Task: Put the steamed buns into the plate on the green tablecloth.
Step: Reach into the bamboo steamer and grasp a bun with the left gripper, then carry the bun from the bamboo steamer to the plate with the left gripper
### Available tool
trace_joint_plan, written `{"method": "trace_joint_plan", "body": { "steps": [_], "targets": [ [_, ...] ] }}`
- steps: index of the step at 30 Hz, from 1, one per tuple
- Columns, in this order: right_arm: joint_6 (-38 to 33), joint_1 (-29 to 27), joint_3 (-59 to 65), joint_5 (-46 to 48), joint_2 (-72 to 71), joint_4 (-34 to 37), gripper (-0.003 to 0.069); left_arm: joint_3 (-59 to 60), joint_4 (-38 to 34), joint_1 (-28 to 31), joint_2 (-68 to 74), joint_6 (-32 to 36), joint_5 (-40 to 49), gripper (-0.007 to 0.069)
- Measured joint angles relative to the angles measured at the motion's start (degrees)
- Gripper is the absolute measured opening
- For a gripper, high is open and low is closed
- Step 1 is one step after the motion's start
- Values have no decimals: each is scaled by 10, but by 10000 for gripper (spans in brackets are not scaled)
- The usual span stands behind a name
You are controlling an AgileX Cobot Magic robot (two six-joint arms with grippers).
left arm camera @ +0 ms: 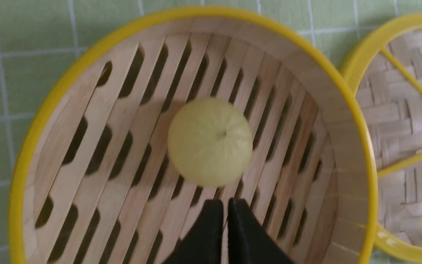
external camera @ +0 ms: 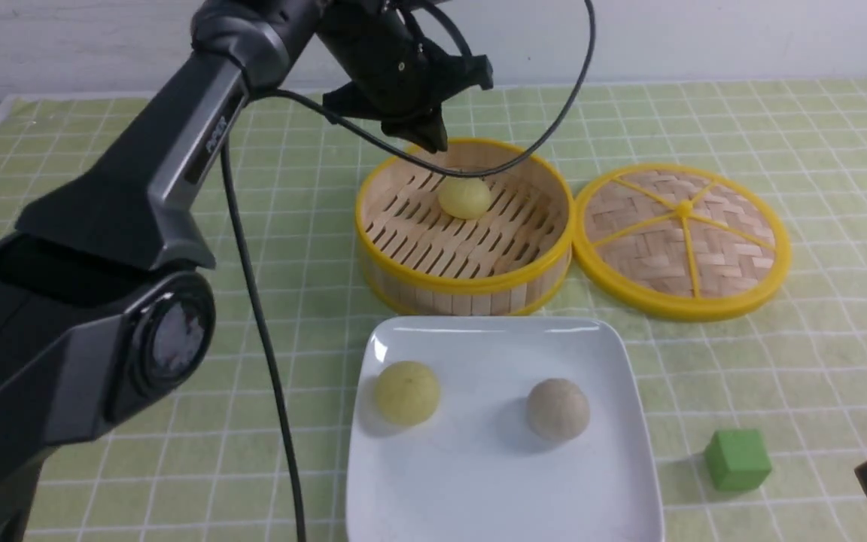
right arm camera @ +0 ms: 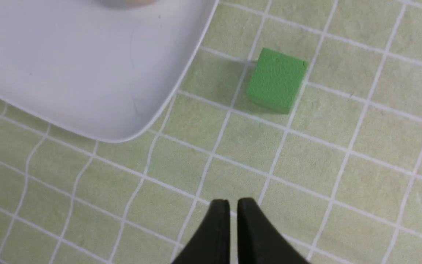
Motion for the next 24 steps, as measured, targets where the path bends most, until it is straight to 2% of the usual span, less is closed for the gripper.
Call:
{"method": "trace_joint_plan", "body": {
  "steps": [2, 3, 7, 8, 9, 11, 13, 14, 16, 17, 18, 19, 20, 21, 24],
  "targets": [
    [0, 0, 0, -3, 0, 1, 57, -26, -21, 5, 31, 1, 0, 188],
    [0, 0, 0, -3, 0, 1, 57, -26, -22, 5, 33, 2, 0, 188],
    [0, 0, 0, -8, 0, 1, 64, -32, -32, 4, 71, 3, 0, 410],
    [0, 0, 0, -8, 0, 1, 64, -32, -32, 4, 72, 3, 0, 426],
    [0, 0, 0, -8, 0, 1, 67, -32, -31, 4, 80, 3, -5, 481],
    [0, 0, 0, -8, 0, 1, 71, -34, -31, 4, 89, 3, -9, 519],
    [0, 0, 0, -8, 0, 1, 75, -35, -29, 4, 99, 5, -12, 522],
    [0, 0, 0, -8, 0, 1, 76, -35, -29, 3, 104, 8, -12, 512],
    [0, 0, 0, -8, 0, 1, 80, -38, -29, 1, 110, 14, -17, 430],
    [0, 0, 0, -8, 0, 1, 80, -38, -29, 1, 110, 15, -17, 419],
    [0, 0, 0, -8, 0, 1, 81, -38, -30, -1, 111, 20, -12, 303],
    [0, 0, 0, -8, 0, 1, 82, -39, -30, -1, 111, 20, -11, 303],
    [0, 0, 0, -8, 0, 1, 83, -45, -30, -3, 112, 26, -2, 167],
    [0, 0, 0, -8, 0, 1, 85, -53, -29, -3, 112, 28, 0, 101],
    [0, 0, 0, -8, 0, 1, 90, -81, -26, -2, 96, 35, 0, 28]
  ]
}}
